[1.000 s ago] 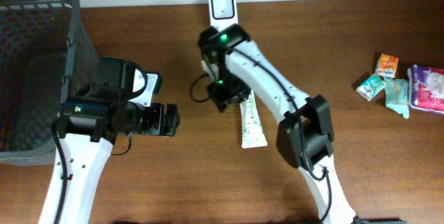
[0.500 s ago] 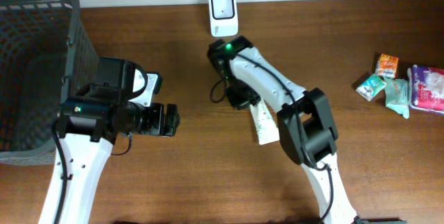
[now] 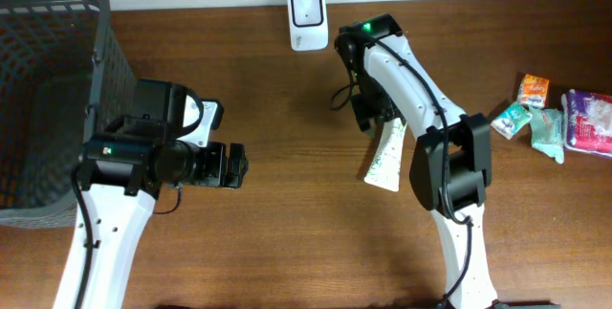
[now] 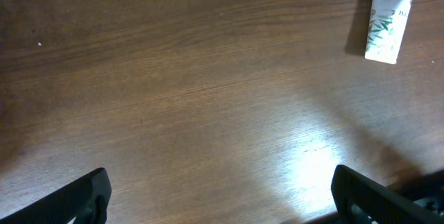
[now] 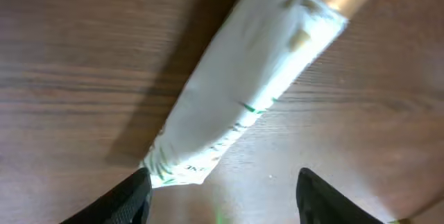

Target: Scan the item barcode

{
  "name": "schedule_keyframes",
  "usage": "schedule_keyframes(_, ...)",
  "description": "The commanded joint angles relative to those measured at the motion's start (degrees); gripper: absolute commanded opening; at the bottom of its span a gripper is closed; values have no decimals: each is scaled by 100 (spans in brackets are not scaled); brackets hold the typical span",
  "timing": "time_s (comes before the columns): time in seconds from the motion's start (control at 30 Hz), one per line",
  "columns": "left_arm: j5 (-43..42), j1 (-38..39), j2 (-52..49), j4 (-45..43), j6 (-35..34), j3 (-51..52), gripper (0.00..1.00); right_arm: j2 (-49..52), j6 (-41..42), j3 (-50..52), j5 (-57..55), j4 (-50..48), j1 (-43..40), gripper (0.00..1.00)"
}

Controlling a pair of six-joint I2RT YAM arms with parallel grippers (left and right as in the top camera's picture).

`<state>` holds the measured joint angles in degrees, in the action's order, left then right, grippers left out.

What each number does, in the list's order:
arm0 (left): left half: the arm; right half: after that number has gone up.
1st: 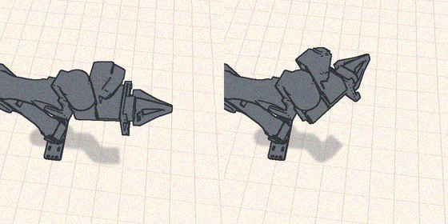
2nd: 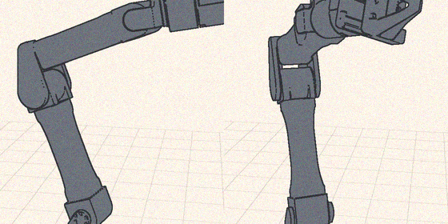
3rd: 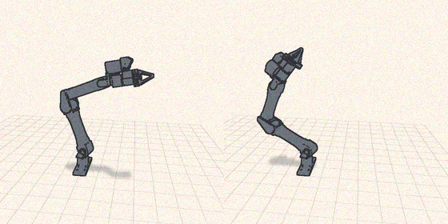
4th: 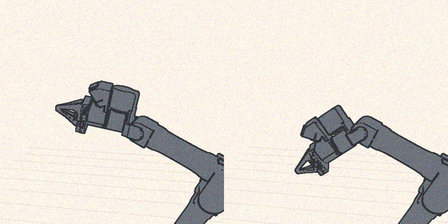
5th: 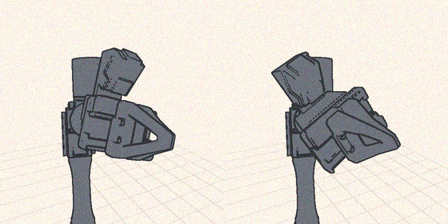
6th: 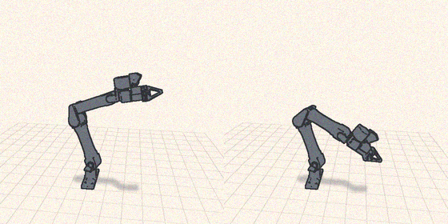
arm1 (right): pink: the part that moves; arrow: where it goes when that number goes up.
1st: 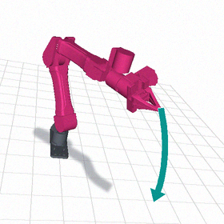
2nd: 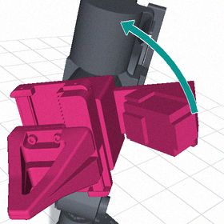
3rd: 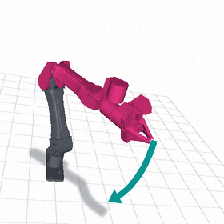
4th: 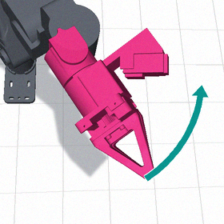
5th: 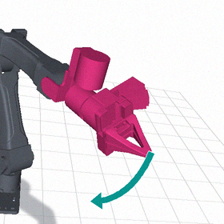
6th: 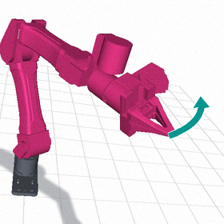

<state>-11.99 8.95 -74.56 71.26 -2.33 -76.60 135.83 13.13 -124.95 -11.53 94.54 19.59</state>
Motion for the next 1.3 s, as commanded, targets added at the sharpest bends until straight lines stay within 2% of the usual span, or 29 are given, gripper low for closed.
schedule_keyframes(0.0,-20,15,28,-9,133,-9,99,-166,350,-111,483,33,-573,64)
schedule_keyframes(0.07,-20,15,28,-9,133,-9,99,-509,348,-111,662,63,-957,65)
schedule_keyframes(0.13,-20,15,28,-9,133,-9,99,-966,345,-111,706,166,-1283,69)
schedule_keyframes(0.17,-20,15,28,-9,133,-9,99,-1344,282,-111,831,225,-1574,77)
schedule_keyframes(0.2,-20,15,28,-9,133,-9,99,-1493,59,-111,1056,229,-1731,80)
schedule_keyframes(0.23,-20,15,28,-9,133,-9,99,-1591,-448,-107,1650,234,-1941,89)
schedule_keyframes(0.27,-20,15,28,-9,133,-9,99,-1587,-914,-92,2208,221,-2055,91)
schedule_keyframes(0.3,-20,15,28,-9,133,-9,99,-1578,-1327,168,2944,2,-2201,99)
schedule_keyframes(0.43,-20,15,28,-9,133,-9,99,-1572,-1344,1749,3274,-1261,-2227,99)
schedule_keyframes(0.5,-20,15,28,-9,133,-9,99,-1572,-914,2542,3279,-2044,-2258,99)
schedule_keyframes(0.6,-20,15,28,-9,133,-9,99,-1567,-817,3563,3567,-3069,-2271,99)
schedule_keyframes(0.7,-20,15,28,-9,133,-9,99,-1556,-839,4454,4264,-4116,-2258,99)
schedule_keyframes(0.73,-20,15,28,-9,133,-9,99,-1556,-839,4671,4262,-4343,-2258,97)
schedule_keyframes(0.77,-20,15,28,-9,133,-9,99,-1556,-839,4778,4260,-4448,-2258,70)
schedule_keyframes(0.83,-20,15,28,-9,133,-9,99,-1556,-837,4784,4262,-4448,-2256,41)
schedule_keyframes(0.87,-20,15,28,-9,133,-9,99,-1556,-837,4784,4262,-4448,-2256,39)
schedule_keyframes(0.9,-20,15,28,-9,133,-9,99,-1556,-839,4784,4260,-4452,-2256,31)
schedule_keyframes(0.93,-20,15,28,-9,133,-9,99,-1556,-839,4784,4258,-4452,-2258,13)
schedule_keyframes(0.97,-20,15,28,-9,133,-9,99,-1558,-839,4776,4258,-4441,-2258,4)
schedule_keyframes(1.03,-20,15,28,-9,133,-9,99,-1613,-837,4583,4212,-4288,-2258,4)
schedule_keyframes(1.1,-20,15,28,-9,133,-9,99,-1797,-820,3974,3512,-3515,-2247,4)
schedule_keyframes(1.13,-20,15,28,-9,133,-9,99,-1858,-570,3600,2686,-3016,-2186,4)
schedule_keyframes(1.17,-20,15,28,-9,133,-9,99,-1871,28,3182,1283,-2380,-2037,4)
schedule_keyframes(1.2,-20,15,28,-9,133,-9,99,-1871,483,3084,402,-2068,-1875,4)
schedule_keyframes(1.23,-20,15,28,-9,133,-9,99,-1843,1038,3132,-396,-1812,-1655,4)
schedule_keyframes(1.27,-20,15,28,-9,133,-9,99,-1832,1189,3213,-651,-1805,-1534,4)
